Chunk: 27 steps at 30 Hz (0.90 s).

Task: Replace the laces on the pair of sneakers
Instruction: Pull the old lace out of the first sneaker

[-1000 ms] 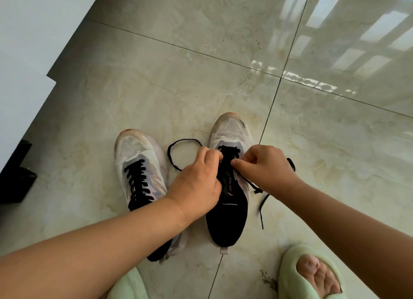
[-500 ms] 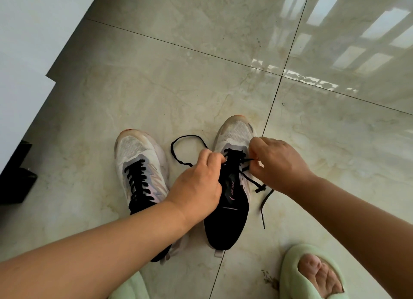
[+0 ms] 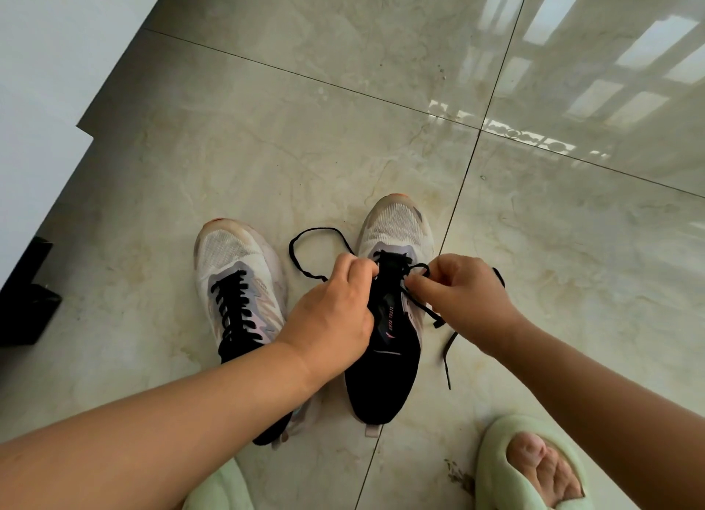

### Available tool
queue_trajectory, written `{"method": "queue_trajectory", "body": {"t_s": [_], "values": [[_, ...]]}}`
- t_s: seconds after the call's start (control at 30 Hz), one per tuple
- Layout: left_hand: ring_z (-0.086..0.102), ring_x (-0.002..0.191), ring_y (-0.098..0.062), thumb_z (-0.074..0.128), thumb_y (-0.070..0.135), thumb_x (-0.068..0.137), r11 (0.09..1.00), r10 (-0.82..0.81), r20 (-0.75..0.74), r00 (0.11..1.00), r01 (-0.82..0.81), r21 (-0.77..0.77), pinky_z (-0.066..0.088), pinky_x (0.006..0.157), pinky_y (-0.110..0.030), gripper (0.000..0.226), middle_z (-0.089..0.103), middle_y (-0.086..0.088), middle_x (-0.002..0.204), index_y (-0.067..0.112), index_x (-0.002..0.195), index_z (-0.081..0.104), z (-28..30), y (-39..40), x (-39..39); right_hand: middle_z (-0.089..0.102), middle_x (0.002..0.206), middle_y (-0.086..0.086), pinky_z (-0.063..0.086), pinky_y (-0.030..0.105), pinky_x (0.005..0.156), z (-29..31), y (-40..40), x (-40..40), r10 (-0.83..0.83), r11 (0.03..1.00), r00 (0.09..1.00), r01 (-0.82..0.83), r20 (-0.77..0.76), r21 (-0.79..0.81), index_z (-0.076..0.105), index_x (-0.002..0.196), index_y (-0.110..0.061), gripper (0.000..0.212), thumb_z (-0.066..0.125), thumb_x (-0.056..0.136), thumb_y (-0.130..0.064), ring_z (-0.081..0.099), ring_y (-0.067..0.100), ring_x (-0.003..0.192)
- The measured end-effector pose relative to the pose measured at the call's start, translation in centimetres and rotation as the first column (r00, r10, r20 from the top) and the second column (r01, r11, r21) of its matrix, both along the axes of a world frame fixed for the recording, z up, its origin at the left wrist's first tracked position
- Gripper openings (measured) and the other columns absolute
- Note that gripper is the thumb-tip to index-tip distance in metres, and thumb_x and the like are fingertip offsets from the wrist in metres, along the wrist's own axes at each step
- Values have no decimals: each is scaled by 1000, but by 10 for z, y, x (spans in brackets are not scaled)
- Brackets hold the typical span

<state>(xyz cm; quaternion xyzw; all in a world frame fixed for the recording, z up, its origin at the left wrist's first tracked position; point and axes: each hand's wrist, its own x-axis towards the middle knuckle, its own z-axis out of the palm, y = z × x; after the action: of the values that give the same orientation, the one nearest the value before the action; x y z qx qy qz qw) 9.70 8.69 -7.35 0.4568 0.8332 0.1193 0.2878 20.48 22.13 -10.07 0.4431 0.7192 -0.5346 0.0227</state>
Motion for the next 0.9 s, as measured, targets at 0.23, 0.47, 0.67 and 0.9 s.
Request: {"method": "queue_trajectory", "body": {"t_s": [0.23, 0.47, 0.67, 0.9], "values": [[57, 77, -24, 44, 8, 87, 1000, 2, -10, 1000, -2, -1, 47, 68, -34, 40, 37, -2, 123, 14, 126, 40, -1, -2, 0, 53, 70, 3, 34, 31, 62, 3, 29, 14, 319, 698, 887, -458, 333, 550, 54, 73, -8, 11, 56, 83, -14, 51, 24, 65], [58, 79, -25, 43, 8, 86, 1000, 8, -18, 1000, -8, 0, 48, 69, -36, 40, 38, -3, 121, 13, 125, 40, -1, -3, -2, 50, 74, -1, 37, 32, 68, 7, 21, 19, 378, 706, 923, -337, 71, 623, 52, 79, -10, 16, 68, 75, -11, 48, 20, 65], [58, 81, -27, 45, 10, 86, 1000, 7, -21, 1000, -6, 3, 48, 69, -37, 40, 37, -3, 122, 13, 125, 39, -1, -2, -3, 55, 78, 2, 37, 33, 70, 11, 4, 10, 507, 650, 862, -392, 12, 651, 69, 79, -14, 9, 66, 75, -21, 54, 24, 74], [58, 80, -25, 45, 10, 86, 1000, -1, -34, 999, 1, 0, 46, 67, -33, 40, 37, -2, 123, 14, 125, 39, -1, -2, -4, 55, 70, 4, 38, 34, 65, 10, 4, 4, 517, 552, 852, -404, 81, 730, 66, 68, -11, 18, 58, 80, -21, 53, 26, 66]]}}
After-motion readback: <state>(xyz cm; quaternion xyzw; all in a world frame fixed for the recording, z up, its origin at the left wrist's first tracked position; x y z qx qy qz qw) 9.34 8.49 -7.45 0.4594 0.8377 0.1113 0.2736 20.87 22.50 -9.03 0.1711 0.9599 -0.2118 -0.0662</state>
